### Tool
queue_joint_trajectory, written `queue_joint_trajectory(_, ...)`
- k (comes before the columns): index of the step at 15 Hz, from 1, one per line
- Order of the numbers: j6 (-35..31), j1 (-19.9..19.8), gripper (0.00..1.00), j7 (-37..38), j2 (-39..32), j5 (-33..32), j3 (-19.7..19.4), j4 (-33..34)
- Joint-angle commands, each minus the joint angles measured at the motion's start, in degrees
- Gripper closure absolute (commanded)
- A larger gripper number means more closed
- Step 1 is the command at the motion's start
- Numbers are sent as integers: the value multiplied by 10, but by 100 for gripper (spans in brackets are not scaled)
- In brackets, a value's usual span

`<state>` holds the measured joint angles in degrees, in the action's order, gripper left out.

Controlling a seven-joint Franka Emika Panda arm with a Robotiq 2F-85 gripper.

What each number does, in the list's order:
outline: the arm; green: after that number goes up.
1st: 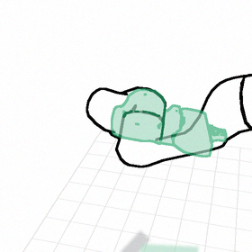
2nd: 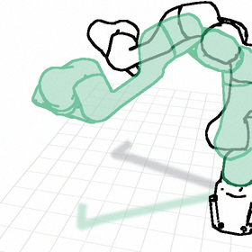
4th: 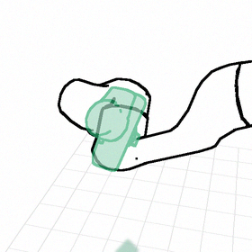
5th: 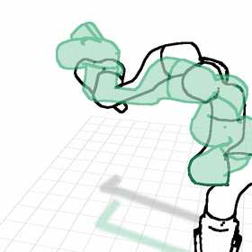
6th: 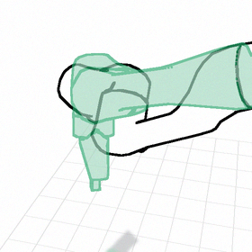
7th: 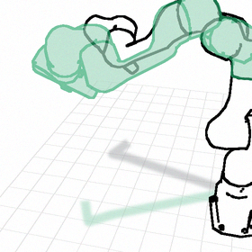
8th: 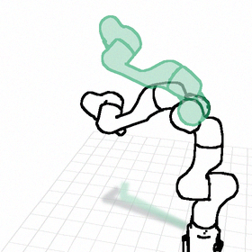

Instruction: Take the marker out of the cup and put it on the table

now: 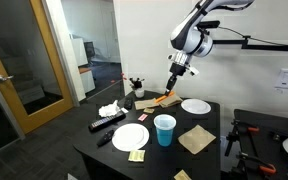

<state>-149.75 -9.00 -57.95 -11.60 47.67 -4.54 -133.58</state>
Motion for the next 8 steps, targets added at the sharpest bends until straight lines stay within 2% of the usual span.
queue_joint_trajectory(1, 9, -15, 95, -51, -28, 40, 6, 23)
queue_joint_trajectory(8, 9, -25, 95, -124, -82, 91, 10, 39)
